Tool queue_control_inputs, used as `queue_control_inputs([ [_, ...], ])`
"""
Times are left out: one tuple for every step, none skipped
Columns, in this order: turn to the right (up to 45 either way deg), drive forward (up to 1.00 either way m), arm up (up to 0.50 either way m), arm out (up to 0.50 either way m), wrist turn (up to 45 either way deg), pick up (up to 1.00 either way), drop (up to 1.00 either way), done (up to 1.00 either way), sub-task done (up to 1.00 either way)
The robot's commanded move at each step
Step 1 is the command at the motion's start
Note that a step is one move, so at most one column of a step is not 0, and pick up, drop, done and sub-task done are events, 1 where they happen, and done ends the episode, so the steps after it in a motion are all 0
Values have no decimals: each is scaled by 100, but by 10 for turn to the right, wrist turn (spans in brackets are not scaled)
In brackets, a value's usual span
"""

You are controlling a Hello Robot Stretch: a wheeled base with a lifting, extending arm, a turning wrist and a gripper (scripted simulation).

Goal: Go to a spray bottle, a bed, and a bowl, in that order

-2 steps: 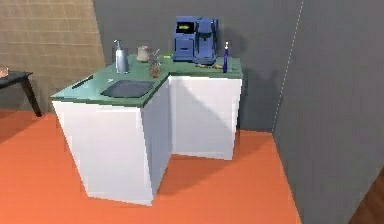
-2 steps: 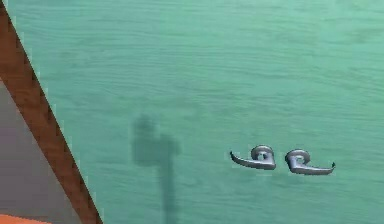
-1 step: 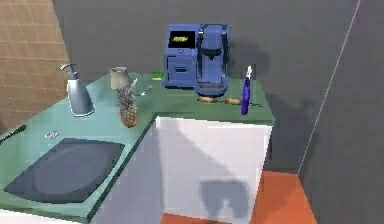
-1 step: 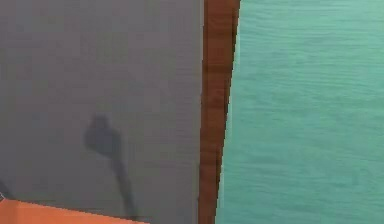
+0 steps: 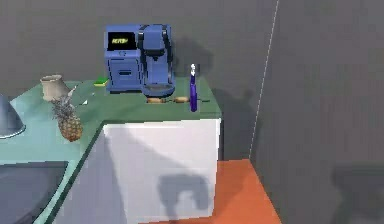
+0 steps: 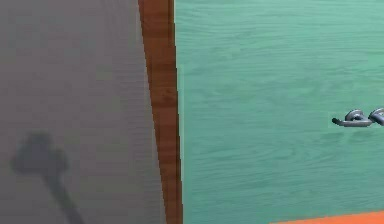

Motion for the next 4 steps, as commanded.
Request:
queue_control_inputs([
  [0,0,0,0,0,0,0,0,100],
  [450,0,0,0,0,0,0,0,0],
  [450,0,0,0,0,0,0,0,0],
  [450,0,0,0,0,0,0,0,0],
])
